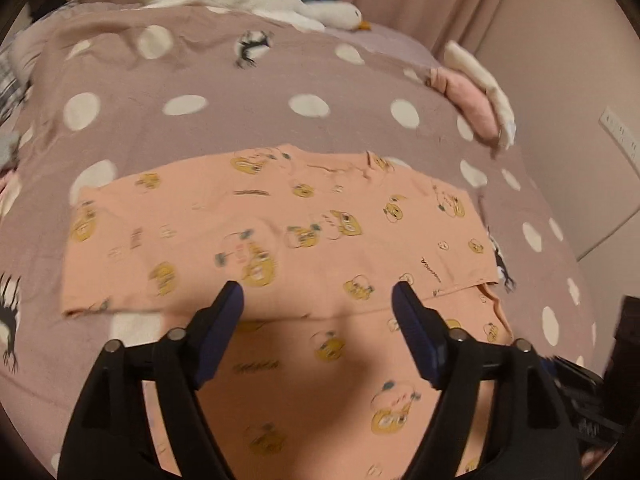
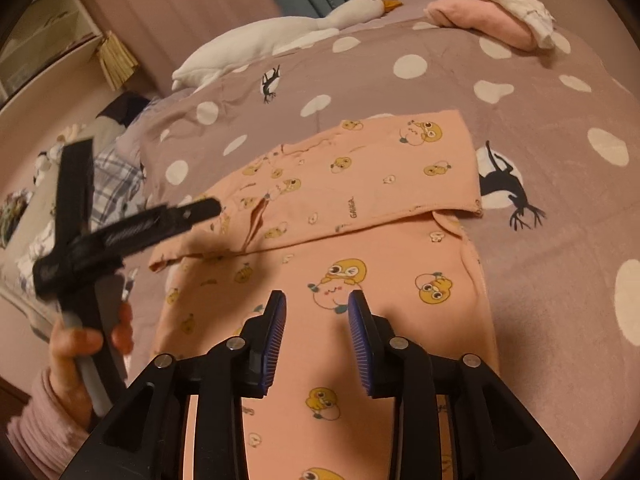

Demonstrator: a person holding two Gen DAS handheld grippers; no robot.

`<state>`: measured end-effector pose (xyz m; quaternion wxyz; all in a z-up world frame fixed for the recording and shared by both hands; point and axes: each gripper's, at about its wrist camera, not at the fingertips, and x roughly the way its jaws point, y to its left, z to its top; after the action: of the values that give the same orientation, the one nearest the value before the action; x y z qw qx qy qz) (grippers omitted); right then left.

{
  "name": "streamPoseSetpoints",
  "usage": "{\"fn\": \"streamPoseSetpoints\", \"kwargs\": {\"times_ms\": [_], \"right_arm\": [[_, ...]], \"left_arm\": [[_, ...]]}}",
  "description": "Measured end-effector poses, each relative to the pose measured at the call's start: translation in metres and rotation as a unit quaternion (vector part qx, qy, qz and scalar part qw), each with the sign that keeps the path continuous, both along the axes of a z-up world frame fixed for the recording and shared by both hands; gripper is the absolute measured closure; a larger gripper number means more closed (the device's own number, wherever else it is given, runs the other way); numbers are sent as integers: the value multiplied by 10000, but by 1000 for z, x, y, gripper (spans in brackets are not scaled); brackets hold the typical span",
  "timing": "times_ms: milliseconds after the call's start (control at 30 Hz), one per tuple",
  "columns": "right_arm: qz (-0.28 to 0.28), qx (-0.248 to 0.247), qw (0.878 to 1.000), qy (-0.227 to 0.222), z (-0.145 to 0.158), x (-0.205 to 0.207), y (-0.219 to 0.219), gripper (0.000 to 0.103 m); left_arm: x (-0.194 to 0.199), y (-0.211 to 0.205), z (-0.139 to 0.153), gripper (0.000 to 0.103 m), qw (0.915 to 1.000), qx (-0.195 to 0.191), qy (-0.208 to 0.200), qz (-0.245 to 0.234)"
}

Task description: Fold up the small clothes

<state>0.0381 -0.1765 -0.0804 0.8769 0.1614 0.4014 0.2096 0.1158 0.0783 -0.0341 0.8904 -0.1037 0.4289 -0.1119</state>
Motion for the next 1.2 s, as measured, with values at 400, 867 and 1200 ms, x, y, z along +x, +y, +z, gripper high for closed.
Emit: {"fn": "streamPoseSetpoints", "kwargs": {"times_ms": [400, 867, 1200], "right_arm": [[884, 587, 9935, 408, -6, 50, 66, 70], [890, 537, 9886, 1092, -37, 126, 121, 69], [1053, 402, 9930, 349, 3, 110, 127, 94]], "left_arm": [[-88, 110, -3, 20, 9874, -203, -70, 1566], [-120, 135, -11, 19, 9830, -422, 3, 1785], [-123, 138, -17, 19, 9814, -520, 156, 1844]]}}
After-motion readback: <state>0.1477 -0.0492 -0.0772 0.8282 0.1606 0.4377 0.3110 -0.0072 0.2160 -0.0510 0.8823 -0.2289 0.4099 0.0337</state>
